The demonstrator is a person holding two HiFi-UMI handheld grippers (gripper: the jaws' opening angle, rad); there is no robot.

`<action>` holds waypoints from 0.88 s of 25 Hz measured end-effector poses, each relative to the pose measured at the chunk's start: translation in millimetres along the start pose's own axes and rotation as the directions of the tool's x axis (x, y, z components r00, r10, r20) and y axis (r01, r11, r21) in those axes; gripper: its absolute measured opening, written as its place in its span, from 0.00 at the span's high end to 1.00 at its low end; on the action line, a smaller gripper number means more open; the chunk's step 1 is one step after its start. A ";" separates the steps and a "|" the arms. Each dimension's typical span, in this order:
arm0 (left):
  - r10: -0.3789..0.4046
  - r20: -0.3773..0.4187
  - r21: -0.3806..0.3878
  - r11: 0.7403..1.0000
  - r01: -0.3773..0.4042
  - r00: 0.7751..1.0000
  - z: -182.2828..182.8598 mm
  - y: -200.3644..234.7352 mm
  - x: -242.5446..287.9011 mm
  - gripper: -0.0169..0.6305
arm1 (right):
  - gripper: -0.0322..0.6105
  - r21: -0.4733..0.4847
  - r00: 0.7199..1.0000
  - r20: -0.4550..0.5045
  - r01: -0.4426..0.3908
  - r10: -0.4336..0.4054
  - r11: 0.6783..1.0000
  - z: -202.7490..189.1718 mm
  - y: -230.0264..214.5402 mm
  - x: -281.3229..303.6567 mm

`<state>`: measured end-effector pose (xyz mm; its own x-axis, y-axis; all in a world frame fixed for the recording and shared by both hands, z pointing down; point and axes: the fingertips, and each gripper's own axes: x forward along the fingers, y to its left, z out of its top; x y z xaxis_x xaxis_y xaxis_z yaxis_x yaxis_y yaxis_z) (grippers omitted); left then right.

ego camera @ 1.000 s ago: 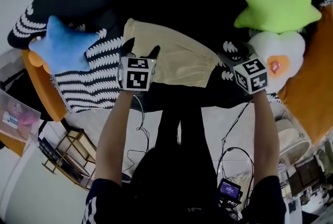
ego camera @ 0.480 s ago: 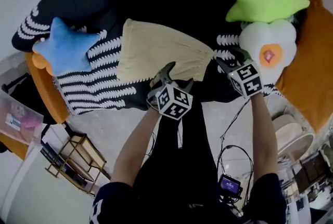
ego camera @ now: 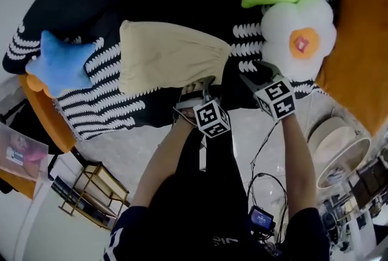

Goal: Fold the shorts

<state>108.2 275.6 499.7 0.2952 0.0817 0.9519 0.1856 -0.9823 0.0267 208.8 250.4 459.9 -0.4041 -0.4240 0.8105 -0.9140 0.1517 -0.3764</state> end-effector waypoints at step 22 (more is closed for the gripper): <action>0.066 0.351 -0.616 0.767 0.177 0.934 7.8 67.0 -53.9 0.86 | 0.40 -0.621 0.995 -0.098 -0.054 -0.009 0.782 3.4 21.8 32.6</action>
<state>112.0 206.7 447.8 0.6175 0.0703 0.7835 -0.3830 -0.8431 0.3775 175.9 236.9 476.7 -0.3971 -0.3354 0.8543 -0.7158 0.6958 -0.0596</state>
